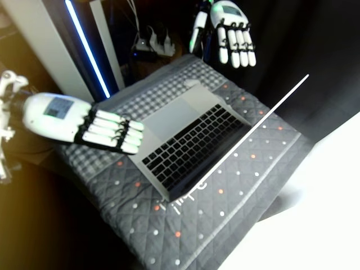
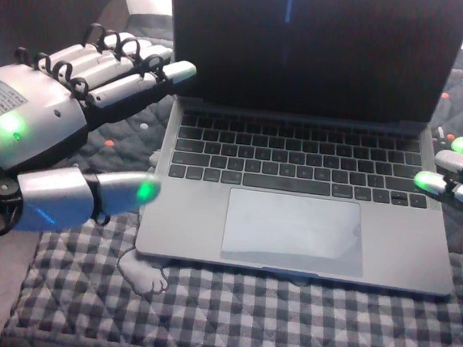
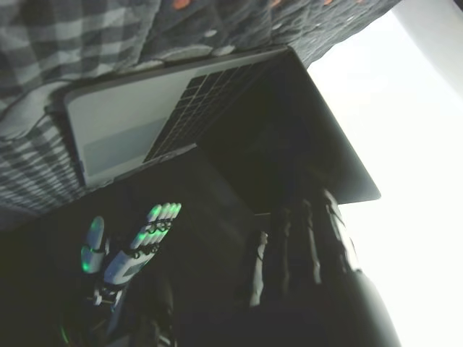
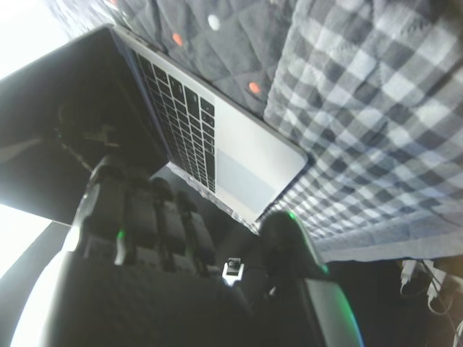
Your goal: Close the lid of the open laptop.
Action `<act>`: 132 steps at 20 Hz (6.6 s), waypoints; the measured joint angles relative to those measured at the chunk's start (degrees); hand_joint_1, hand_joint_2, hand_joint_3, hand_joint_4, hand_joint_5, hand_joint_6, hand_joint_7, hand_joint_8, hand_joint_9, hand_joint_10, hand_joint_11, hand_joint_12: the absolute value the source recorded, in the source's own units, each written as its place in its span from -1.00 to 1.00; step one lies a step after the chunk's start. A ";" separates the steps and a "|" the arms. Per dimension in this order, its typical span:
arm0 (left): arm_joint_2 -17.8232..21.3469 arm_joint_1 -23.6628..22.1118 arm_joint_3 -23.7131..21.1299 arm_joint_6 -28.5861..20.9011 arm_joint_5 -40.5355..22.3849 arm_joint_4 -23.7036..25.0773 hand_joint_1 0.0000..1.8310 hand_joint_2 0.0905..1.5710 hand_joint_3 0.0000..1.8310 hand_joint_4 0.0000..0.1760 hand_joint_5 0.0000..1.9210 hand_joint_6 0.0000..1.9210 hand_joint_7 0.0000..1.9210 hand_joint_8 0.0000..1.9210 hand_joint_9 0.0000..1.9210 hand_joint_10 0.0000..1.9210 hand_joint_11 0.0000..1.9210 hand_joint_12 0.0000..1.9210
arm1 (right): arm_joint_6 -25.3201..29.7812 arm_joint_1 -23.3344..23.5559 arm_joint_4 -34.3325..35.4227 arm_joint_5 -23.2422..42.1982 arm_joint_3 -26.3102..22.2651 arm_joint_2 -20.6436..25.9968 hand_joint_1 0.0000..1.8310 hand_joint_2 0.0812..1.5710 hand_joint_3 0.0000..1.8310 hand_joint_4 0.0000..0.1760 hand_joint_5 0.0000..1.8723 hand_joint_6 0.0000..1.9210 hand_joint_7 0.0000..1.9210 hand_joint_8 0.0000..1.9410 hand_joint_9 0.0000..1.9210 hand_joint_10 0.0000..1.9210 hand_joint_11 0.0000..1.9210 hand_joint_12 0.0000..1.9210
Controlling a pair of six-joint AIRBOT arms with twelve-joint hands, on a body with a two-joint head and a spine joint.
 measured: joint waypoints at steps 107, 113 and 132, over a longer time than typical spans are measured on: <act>1.88 15.15 -3.34 -6.93 -22.75 -9.07 0.08 0.82 -0.99 -1.00 -0.49 0.77 -0.52 0.99 -0.48 0.98 -0.46 1.00 | 39.17 19.34 -39.36 -18.69 10.32 -12.15 -0.48 0.79 -1.00 -1.00 -0.74 -0.23 -0.42 -0.74 -0.51 -0.27 -0.83 0.67; 1.88 15.15 -3.34 -6.93 -22.99 -9.22 0.12 0.77 -1.00 -0.93 -0.46 0.72 -0.44 0.88 -0.45 0.86 -0.46 1.00 | 39.12 19.34 -38.60 -16.92 10.03 -11.89 -0.44 0.83 -1.00 -1.00 -0.90 -0.25 -0.50 -0.99 -0.86 -0.19 -1.00 0.55; 3.02 15.23 -2.27 -6.71 -29.00 -13.86 -0.77 0.79 -1.00 0.10 -1.00 -1.00 -1.00 -1.00 -1.00 -1.00 -1.00 -0.99 | 13.97 11.23 -6.67 3.37 1.70 1.62 -0.83 0.83 -1.00 -1.00 -1.00 -1.00 -1.00 -1.00 -1.00 -1.00 -1.00 -1.00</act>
